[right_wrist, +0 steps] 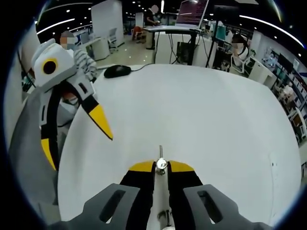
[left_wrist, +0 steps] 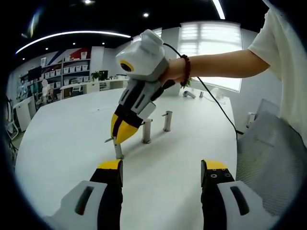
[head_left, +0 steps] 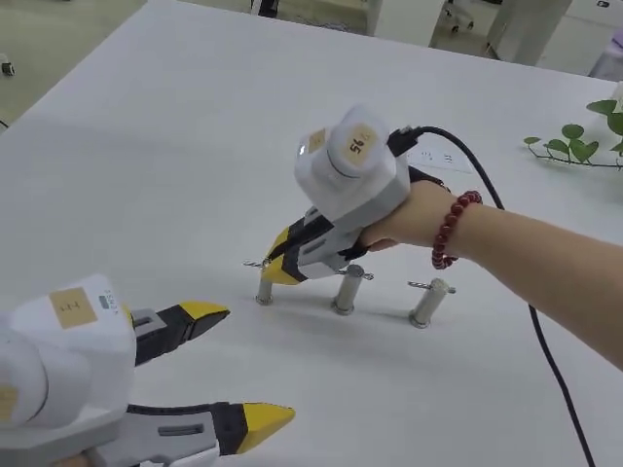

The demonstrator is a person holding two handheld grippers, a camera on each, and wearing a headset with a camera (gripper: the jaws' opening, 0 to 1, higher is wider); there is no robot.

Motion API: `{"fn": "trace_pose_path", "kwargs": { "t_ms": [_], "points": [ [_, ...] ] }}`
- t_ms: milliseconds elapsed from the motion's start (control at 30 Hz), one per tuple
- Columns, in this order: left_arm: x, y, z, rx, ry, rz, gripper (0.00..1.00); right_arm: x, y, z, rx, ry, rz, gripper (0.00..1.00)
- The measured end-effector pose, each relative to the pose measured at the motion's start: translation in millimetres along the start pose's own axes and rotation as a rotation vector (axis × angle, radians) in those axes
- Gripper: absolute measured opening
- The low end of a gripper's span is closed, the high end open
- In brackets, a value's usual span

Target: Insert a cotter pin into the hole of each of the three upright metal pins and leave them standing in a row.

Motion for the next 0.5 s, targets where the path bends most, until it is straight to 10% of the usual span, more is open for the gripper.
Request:
{"fn": "trace_pose_path", "kwargs": {
  "t_ms": [500],
  "points": [
    [2.6,-6.4,4.2,0.006,-0.014,0.002,0.68,0.6,-0.4,19.4,-0.06,0.034,-0.095,0.27]
  ]
}}
Point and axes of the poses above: the centre of the closed fingertips' face, and the gripper's own axes: z roughly backward along the fingers, x roughly to its left, y roughly out of its underside, the point moved 9 cm from there along z, roughly backward along the fingers, and after that the axes turned 3 degrees about y, right-handed, at the moved point
